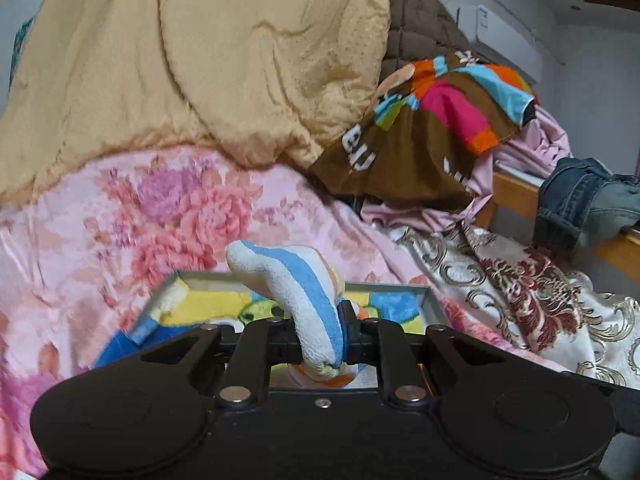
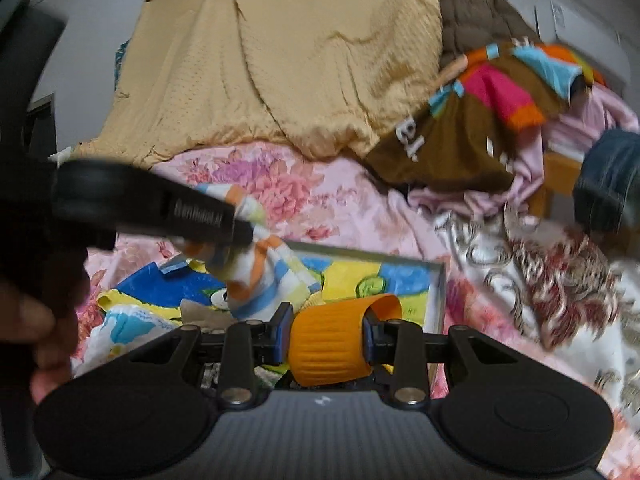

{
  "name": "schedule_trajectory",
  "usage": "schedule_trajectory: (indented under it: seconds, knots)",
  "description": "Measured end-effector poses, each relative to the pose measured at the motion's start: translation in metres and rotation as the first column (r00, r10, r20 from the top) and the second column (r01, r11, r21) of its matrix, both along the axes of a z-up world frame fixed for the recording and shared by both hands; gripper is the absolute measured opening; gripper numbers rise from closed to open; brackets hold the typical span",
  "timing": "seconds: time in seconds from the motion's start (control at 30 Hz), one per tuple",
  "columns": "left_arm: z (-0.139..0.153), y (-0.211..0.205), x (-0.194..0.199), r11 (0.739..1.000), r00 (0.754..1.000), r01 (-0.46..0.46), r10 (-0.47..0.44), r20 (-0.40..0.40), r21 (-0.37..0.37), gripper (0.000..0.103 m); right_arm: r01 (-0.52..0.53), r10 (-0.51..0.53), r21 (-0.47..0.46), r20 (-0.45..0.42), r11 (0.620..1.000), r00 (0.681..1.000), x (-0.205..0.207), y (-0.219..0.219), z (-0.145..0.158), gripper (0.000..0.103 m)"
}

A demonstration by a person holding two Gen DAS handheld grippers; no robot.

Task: Organize soft objects
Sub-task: 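Carry the striped sock and orange piece over the cartoon tray with both grippers, then lower the sock and orange piece into the tray and open both grippers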

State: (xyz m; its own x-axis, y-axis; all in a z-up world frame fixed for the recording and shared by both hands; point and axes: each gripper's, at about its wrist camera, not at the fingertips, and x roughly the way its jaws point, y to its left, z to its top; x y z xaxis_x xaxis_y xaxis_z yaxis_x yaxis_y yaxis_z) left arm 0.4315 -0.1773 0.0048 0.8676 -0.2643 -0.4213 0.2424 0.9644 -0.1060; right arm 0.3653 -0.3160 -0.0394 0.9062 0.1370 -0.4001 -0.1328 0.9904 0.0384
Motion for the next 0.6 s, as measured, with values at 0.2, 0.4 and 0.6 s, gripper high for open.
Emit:
schedule_trajectory:
  seconds: [0.2, 0.4, 0.6]
  knots:
    - [-0.033, 0.008, 0.015, 0.999, 0.995, -0.042, 0.038, -0.096, -0.031, 0.018, 0.026, -0.017, 0.097, -0.095, 0.995, 0.995, 0.008, -0.012, -0.009, 0.039]
    - [-0.059, 0.012, 0.019, 0.998, 0.982, -0.062, 0.058, -0.181, -0.016, 0.021, 0.054, -0.031, 0.130, -0.170, 0.990, 0.985, 0.017, -0.019, -0.015, 0.049]
    - [-0.067, 0.015, 0.021, 0.998, 0.976, -0.061, 0.057, -0.211, -0.014, 0.035, 0.063, -0.037, 0.149, -0.171, 0.987, 0.985, 0.016, -0.023, -0.015, 0.054]
